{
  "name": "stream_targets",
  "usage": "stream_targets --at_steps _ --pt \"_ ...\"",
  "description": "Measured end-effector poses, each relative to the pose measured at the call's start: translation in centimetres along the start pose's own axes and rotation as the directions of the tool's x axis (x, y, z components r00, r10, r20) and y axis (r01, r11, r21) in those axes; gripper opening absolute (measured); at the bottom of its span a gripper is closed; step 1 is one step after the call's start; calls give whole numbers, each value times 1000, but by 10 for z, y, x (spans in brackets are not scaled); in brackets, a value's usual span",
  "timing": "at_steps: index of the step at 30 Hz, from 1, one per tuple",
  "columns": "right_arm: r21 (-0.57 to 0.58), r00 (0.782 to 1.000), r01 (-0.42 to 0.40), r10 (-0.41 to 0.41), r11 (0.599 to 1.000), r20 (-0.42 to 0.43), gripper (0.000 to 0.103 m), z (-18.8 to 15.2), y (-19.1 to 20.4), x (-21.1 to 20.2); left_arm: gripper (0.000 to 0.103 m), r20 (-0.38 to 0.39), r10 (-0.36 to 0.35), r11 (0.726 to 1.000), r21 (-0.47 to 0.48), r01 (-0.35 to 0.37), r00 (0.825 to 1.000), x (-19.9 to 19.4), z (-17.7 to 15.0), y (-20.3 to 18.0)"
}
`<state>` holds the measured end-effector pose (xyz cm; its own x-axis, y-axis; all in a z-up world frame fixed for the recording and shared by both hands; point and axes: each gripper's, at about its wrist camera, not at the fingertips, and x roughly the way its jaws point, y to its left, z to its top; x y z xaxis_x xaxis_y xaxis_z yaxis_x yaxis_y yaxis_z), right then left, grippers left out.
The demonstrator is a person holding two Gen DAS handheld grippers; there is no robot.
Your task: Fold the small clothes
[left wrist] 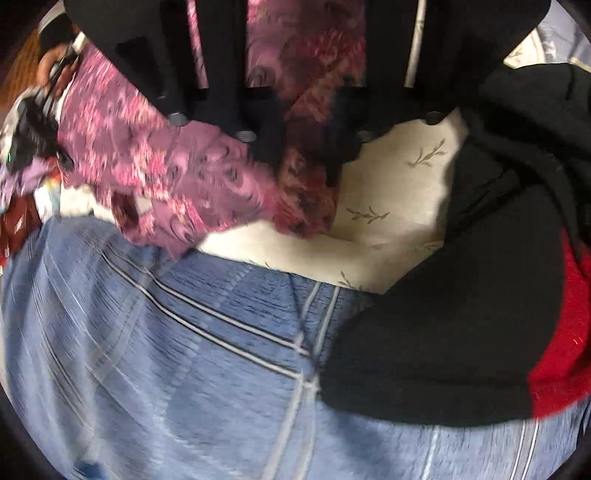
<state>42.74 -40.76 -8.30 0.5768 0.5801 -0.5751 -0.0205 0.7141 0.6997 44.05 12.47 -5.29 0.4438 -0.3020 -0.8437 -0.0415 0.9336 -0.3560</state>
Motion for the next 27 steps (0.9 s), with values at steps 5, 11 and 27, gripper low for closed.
stream_targets --at_steps 5,11,27 --pt "-26 996 13 -11 1000 85 6 13 10 -8 13 -9 61 993 -99 -61 998 8 12 17" --pt "-14 993 116 -115 993 26 15 1 7 -4 16 -6 19 984 -178 -20 1000 -32 -5 42" --pt "328 987 -158 136 931 88 53 -166 -67 -140 61 1 -368 868 -360 344 930 -105 -190 38"
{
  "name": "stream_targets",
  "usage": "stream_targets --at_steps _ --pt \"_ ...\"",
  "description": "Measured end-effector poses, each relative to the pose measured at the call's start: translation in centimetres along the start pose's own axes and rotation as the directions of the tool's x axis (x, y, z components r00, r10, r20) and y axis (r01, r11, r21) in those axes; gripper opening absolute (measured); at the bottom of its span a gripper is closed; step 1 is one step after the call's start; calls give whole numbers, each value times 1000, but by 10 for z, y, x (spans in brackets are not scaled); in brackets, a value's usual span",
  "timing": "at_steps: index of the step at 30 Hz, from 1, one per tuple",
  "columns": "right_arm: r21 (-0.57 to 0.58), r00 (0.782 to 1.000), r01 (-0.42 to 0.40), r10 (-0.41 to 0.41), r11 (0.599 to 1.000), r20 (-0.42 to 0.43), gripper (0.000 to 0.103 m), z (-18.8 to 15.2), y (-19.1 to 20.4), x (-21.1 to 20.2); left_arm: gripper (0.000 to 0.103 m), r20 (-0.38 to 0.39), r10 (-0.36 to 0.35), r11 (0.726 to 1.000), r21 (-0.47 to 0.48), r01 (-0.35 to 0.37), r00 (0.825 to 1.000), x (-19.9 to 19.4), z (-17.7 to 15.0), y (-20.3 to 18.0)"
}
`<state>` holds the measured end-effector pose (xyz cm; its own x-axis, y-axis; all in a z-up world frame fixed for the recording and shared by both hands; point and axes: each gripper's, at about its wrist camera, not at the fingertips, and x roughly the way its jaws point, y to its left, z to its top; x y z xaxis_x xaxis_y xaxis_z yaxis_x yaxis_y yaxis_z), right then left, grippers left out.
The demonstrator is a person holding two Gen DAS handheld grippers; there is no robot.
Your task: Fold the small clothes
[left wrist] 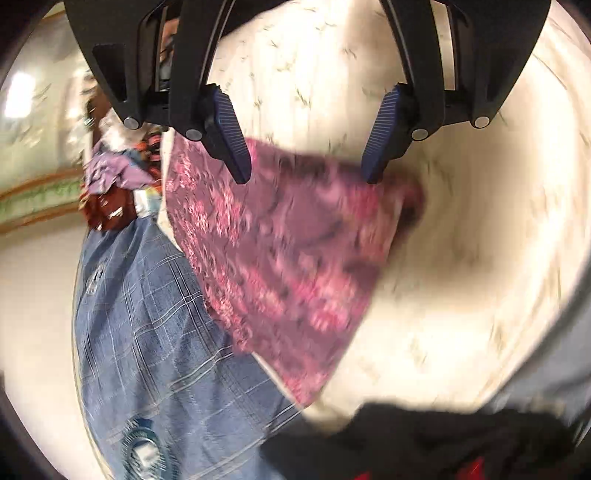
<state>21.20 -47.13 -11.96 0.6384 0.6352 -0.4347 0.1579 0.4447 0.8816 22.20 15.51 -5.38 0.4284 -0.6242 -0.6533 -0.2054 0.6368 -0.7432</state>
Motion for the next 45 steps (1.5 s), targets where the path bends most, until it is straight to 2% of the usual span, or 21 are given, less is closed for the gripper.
stream_targets --at_steps 3,6,7,8,9,12,14,16,19,22,25,27,29,32,34,38,40,42,43,44,45 --pt "-6 998 -60 60 998 21 57 -3 8 7 61 9 18 999 -44 -18 1000 12 -3 4" --pt "-22 999 -53 54 998 11 57 0 23 33 60 55 4 995 -96 1 998 18 1 4" --pt "-44 999 -51 51 998 6 46 0 29 39 55 76 -4 993 -115 13 997 19 7 2" --pt "-57 998 -55 55 997 0 4 1 32 42 24 90 -7 992 -122 18 996 19 10 1" --pt "-73 998 -66 65 995 -18 5 4 36 45 8 100 -6 992 -126 19 995 18 14 -2" --pt "-139 993 -97 106 986 55 5 15 53 21 6 147 5 995 -103 10 989 11 15 -15" --pt "-183 991 -83 100 980 90 4 20 57 5 6 171 41 998 -55 -32 984 10 9 -24" --pt "-218 996 -28 46 975 77 4 23 53 5 6 158 93 995 -45 -87 983 16 3 -20" --pt "-254 989 148 -145 956 31 4 16 31 28 7 108 133 990 -68 -126 985 26 -2 -5" --pt "-265 988 157 -155 952 28 9 6 26 28 7 100 101 993 -76 -94 990 15 -4 3" --pt "-240 985 171 -163 956 52 16 3 32 14 9 119 115 993 -5 -115 986 -6 -11 -8" --pt "-228 980 188 -166 955 109 17 7 38 -4 18 145 95 993 62 -104 985 -21 -19 -19" --pt "-250 975 191 -153 949 164 19 9 52 -17 46 187 96 987 111 -118 978 -34 -20 -31" --pt "-291 977 160 -109 943 183 29 13 72 -17 54 229 94 979 153 -131 969 -41 -11 -52" --pt "-326 982 130 -76 936 171 35 18 90 -6 58 218 94 975 178 -135 971 -33 0 -64" --pt "-371 985 137 -88 918 148 39 24 106 30 59 191 207 947 209 -246 960 14 23 -76" --pt "-370 984 155 -110 916 141 39 25 103 48 59 164 265 931 214 -297 950 38 27 -69" --pt "-353 976 215 -188 911 111 39 29 86 75 59 138 335 909 215 -358 932 62 31 -58" --pt "-341 972 235 -218 910 89 39 29 74 82 65 161 339 901 228 -369 927 64 30 -57" --pt "-332 976 217 -204 918 72 39 29 65 88 74 179 328 892 263 -367 927 64 27 -62" --pt "-335 981 191 -166 923 100 38 27 62 84 76 172 332 885 285 -369 928 66 25 -65"
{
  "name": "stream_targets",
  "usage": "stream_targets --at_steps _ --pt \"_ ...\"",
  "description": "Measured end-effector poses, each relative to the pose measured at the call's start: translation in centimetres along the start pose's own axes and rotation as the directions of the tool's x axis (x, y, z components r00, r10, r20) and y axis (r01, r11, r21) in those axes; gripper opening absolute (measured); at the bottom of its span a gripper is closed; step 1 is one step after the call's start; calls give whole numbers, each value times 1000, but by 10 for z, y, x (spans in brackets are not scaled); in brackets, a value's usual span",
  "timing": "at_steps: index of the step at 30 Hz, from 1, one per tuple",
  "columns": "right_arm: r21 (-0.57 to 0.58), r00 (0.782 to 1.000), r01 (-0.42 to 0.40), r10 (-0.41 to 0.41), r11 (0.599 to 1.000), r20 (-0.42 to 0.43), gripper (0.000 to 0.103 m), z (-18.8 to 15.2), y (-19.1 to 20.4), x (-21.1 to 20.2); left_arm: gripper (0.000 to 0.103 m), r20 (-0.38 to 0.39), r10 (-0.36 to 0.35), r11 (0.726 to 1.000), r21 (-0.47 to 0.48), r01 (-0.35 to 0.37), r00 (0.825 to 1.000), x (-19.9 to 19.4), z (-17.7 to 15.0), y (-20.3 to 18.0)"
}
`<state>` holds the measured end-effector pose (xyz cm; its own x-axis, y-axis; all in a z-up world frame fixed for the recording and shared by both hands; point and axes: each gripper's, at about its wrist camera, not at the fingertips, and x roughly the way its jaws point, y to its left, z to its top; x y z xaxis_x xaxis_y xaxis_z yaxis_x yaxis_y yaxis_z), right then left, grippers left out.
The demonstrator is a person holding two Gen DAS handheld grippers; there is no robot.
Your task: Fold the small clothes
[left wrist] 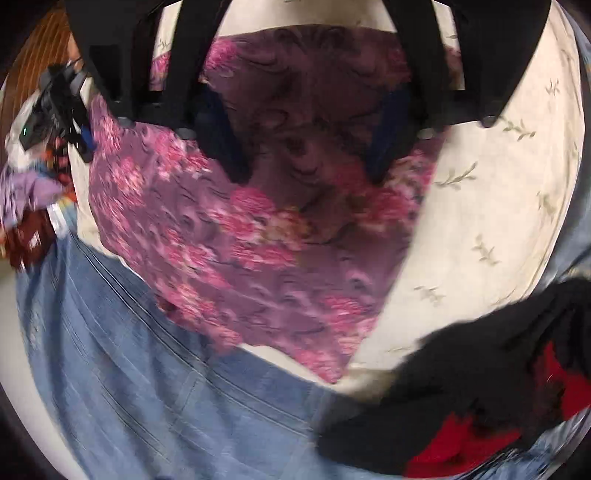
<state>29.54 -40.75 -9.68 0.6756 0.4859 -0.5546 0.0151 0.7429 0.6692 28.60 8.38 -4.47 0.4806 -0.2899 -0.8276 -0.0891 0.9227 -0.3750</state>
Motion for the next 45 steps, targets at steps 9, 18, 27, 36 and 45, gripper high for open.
stream_targets --at_steps 9,18,27,36,45 --pt "-207 1000 16 -19 978 -14 52 -23 79 -17 76 -58 -95 994 -64 92 994 -41 30 48" --pt "-714 963 -216 22 666 -270 58 -167 256 32 76 -118 -152 975 -180 130 981 -49 50 108" --pt "-962 982 -4 -182 274 -56 63 -248 333 85 76 -159 -167 976 -167 140 973 -31 77 105" --pt "-958 997 27 -73 286 6 10 -240 342 90 76 -257 -191 977 -143 158 947 19 119 80" --pt "-939 999 -37 -11 343 -43 10 -228 336 88 9 -312 -74 992 78 103 947 49 119 16"
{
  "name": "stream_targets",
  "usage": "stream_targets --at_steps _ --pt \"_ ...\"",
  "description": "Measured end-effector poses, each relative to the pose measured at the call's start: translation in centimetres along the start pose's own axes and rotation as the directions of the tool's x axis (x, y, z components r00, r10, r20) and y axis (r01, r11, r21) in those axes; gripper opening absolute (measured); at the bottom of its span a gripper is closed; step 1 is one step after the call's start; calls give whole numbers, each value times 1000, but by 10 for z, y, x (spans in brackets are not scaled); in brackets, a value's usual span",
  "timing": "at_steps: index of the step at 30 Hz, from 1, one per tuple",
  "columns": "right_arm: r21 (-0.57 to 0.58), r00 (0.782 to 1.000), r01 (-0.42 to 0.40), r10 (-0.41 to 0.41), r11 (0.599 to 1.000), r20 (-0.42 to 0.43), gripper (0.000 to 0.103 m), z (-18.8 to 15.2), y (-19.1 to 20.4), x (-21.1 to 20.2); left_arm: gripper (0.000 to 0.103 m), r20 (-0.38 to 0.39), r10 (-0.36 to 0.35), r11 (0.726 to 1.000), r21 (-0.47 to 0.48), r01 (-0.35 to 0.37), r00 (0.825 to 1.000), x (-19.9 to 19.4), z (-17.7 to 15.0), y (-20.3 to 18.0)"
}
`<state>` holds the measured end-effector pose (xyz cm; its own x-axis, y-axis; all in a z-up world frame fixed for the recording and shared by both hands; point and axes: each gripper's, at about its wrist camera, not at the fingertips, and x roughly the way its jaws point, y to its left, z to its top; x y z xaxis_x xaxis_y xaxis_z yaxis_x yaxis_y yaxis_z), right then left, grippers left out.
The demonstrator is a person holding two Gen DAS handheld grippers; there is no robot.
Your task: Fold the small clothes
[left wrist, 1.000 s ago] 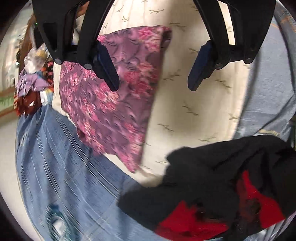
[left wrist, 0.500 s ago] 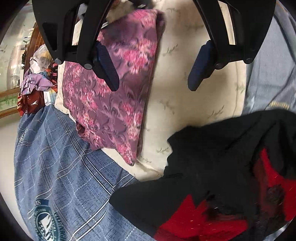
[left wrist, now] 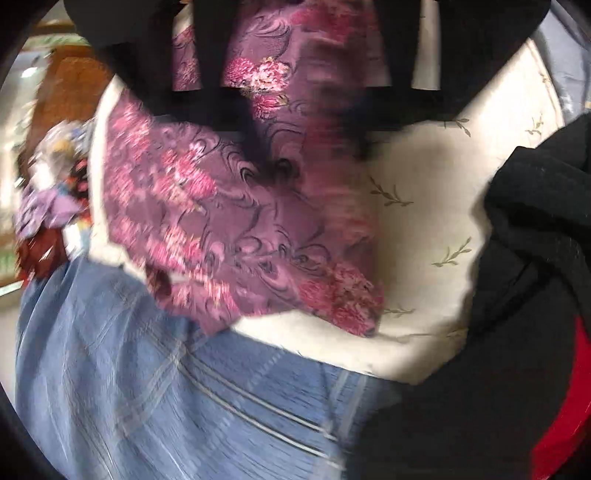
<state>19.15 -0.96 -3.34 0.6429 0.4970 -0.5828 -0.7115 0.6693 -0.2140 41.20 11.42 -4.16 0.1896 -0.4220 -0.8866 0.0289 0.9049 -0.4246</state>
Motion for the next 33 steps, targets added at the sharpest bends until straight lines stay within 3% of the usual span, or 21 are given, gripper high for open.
stream_targets --at_steps 3,8,11,15,18,20,21,22,23,27,29,31,33 --pt "45 999 -18 16 999 33 10 -1 -8 -10 9 39 41 999 12 -41 998 -11 -3 -11" --pt "174 994 -46 28 984 102 9 -8 -34 -42 9 106 4 998 57 -10 994 -45 -6 -46" --pt "315 990 -80 38 946 138 9 -20 -65 -67 9 118 -13 993 118 -1 993 -53 -8 -83" --pt "540 986 -145 78 829 145 9 -55 -116 -87 12 95 8 979 202 -27 995 -27 -10 -138" --pt "668 985 -175 123 723 125 9 -87 -154 -84 26 45 86 973 210 -93 995 18 -12 -161" --pt "729 981 -186 161 659 104 19 -110 -173 -76 50 -4 157 967 204 -153 988 50 -14 -168" --pt "750 978 -183 196 635 73 23 -123 -182 -68 53 -22 176 965 202 -168 984 61 -15 -171" --pt "758 977 -173 209 629 50 35 -131 -188 -63 59 -12 190 961 205 -184 982 65 -15 -174" --pt "764 973 -179 226 620 45 41 -140 -193 -59 63 -4 187 961 207 -182 982 63 -15 -178" --pt "779 947 -298 273 551 169 47 -162 -204 -65 67 -17 151 975 167 -146 988 40 -2 -178" --pt "790 933 -336 295 514 205 64 -157 -208 -68 75 -2 143 979 144 -141 990 25 5 -175" --pt "771 914 -398 286 496 288 76 -152 -210 -78 76 12 151 980 127 -151 988 16 10 -173" --pt "763 902 -428 283 485 326 82 -147 -209 -80 76 11 191 973 128 -191 981 15 13 -169"
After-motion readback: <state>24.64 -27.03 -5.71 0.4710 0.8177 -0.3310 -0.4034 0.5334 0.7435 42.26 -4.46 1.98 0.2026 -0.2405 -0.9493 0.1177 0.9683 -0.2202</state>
